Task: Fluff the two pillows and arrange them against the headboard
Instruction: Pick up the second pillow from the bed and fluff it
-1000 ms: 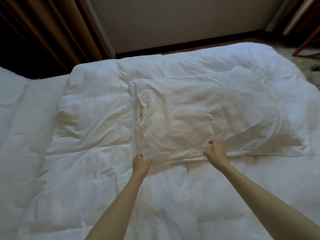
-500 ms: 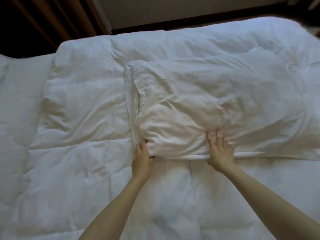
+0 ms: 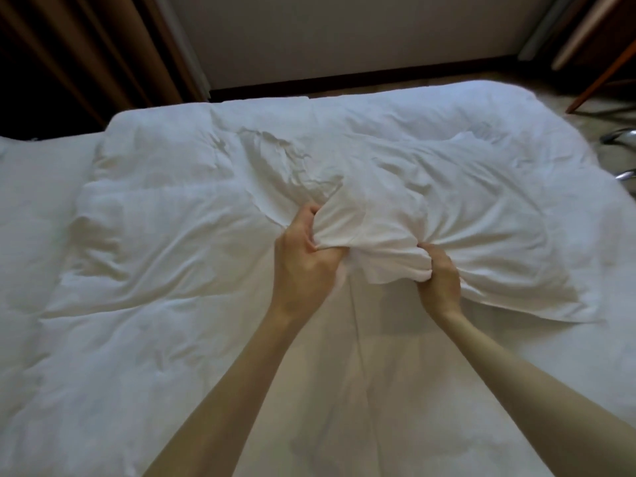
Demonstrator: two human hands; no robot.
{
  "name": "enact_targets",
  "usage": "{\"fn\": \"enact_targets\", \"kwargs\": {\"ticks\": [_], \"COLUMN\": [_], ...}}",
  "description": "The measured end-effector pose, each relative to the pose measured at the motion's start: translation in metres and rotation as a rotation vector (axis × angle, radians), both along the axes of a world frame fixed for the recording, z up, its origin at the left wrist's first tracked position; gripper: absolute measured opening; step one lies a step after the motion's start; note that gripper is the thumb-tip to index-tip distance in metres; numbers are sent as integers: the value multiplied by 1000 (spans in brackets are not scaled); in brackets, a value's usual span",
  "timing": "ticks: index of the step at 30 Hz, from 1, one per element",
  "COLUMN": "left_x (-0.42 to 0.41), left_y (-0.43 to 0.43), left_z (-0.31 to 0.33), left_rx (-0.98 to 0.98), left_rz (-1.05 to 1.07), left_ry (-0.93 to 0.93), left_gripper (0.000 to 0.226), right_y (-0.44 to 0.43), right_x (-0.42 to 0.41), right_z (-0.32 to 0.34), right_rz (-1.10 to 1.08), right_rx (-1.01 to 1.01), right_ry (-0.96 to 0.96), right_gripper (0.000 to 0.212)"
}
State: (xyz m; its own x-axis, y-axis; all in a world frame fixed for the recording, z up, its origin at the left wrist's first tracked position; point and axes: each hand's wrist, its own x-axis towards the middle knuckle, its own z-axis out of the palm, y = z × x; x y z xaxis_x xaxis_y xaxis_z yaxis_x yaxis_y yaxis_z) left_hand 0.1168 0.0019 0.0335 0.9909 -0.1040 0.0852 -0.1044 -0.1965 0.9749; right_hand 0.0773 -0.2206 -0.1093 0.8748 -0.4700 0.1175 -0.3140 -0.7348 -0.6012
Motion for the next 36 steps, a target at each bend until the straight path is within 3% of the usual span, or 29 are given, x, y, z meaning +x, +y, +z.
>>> {"fn": "enact_targets", "kwargs": {"ticks": [3,8,13,16,18,21,23,26,28,30,32,36], "left_x": [-8,1,15,6,-4,-21,-36,-61,-76,-91,-109,-144], "left_y": [-8,-1,51,85,96,107,114,130,146,162,178,208], "left_z": [29,75,98,94,90,74,60,36,22,7,-12,-49], "left_rx": [-68,-145,-181,-198,-155,67,137,-12,-174,-319,-421,-626], "left_rz": [-39,110,329,372,403,467,562,781,956,1029,975,665], "left_ry": [-71,-158,-191,-198,-214,-260,-213,-104,68,318,562,769], "left_gripper": [28,55,75,72,67,89,93,85,89,96,102,101], "right_y": [-9,1,36,65,85,111,126,146,161,178,194,224], "right_x": [2,10,28,33,33,24,13,-6,-19,-29,-38,-51], "right_z": [28,87,164,211,237,273,296,327,345,357,364,371], "right_rz": [-63,-60,98,189,216,261,307,379,414,409,345,279], "right_rx": [72,193,204,162,185,301,414,666,797,906,1019,1147], "right_ry": [-90,-208,-287,-308,-318,-320,-328,-283,-225,-170,-132,13], "right_gripper": [18,18,29,20,17,7,1,19,29,25,19,46]}}
